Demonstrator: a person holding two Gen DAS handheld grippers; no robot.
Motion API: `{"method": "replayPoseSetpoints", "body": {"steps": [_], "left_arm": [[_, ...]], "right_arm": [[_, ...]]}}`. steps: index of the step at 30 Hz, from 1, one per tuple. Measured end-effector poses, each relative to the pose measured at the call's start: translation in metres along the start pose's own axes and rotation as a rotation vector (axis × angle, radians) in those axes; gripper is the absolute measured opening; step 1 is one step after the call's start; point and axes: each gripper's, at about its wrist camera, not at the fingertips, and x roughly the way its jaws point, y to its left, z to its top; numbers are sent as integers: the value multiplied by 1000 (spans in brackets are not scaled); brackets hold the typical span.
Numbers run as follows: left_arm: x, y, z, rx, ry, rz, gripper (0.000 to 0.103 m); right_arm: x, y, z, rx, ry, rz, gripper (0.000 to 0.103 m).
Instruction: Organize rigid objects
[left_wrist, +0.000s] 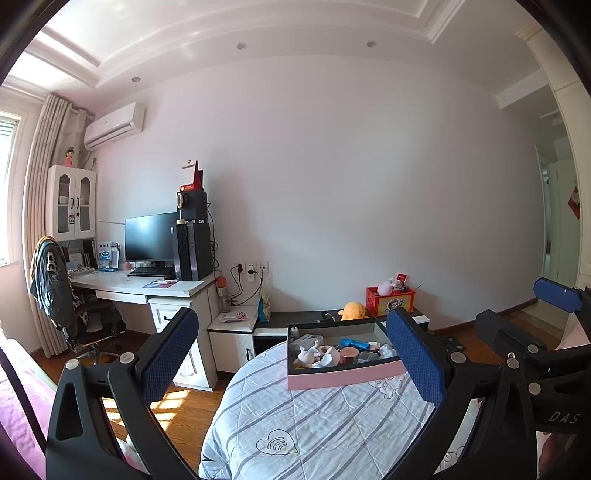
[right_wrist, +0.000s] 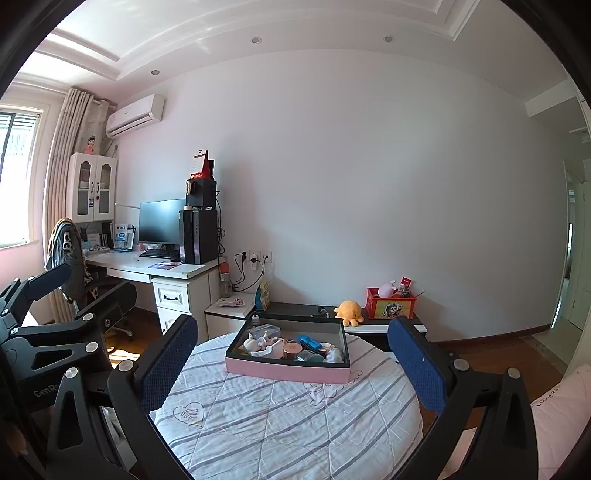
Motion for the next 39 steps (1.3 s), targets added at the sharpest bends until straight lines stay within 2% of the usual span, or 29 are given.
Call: {"method": "replayPoseSetpoints", "body": {"steps": [27,33,39], "left_arm": [[-14,4,-2,-4,-3,3,103],[-23,7,-2,-13,-18,-7,103],[-23,5,0,-10,-17,-1,103]], "right_arm": [[-5,-1,-1,1,-8,-7,103],[-15,0,-4,6,-59,-28,103],[-18,3,-4,3,-69,-40,103]]}}
